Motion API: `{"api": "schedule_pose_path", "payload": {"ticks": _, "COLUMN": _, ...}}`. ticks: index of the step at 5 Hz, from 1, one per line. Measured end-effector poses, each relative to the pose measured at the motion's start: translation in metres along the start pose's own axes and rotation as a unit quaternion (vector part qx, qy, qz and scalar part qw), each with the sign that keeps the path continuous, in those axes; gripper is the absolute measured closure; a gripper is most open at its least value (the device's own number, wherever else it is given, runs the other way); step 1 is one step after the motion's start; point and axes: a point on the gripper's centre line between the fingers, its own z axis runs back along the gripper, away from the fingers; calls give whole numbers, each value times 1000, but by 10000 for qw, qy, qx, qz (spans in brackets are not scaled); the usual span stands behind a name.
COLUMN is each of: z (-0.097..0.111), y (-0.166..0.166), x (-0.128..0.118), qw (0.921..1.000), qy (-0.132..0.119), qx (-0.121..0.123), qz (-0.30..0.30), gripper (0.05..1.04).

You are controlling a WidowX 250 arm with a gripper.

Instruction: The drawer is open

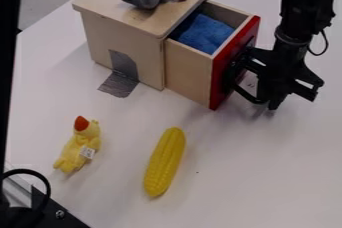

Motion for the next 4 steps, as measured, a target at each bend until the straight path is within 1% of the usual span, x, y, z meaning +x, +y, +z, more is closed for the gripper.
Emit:
{"api": "schedule_pose_path", "payload": {"ticks": 1, "z": 3, "y": 0, "x": 2, "qw": 10000, "qy": 22, "qx": 7, "qz": 12, "gripper": 961}}
{"api": "schedule_pose_path", "payload": {"ticks": 2, "z": 5, "y": 0, "x": 3, "qw": 10000, "qy": 13, "qx": 14, "qz": 86, "gripper": 924}}
{"api": "schedule_pose_path", "payload": {"ticks": 3, "z": 21, "y": -3, "x": 10, "qw": 9996, "qy": -262, "qx": 16, "qz": -85, "gripper": 698}}
{"api": "schedule_pose_path", "payload": {"ticks": 4, "z": 55, "y": 2, "x": 16, "qw": 9979, "qy": -651, "qx": 59, "qz": -11, "gripper": 383}}
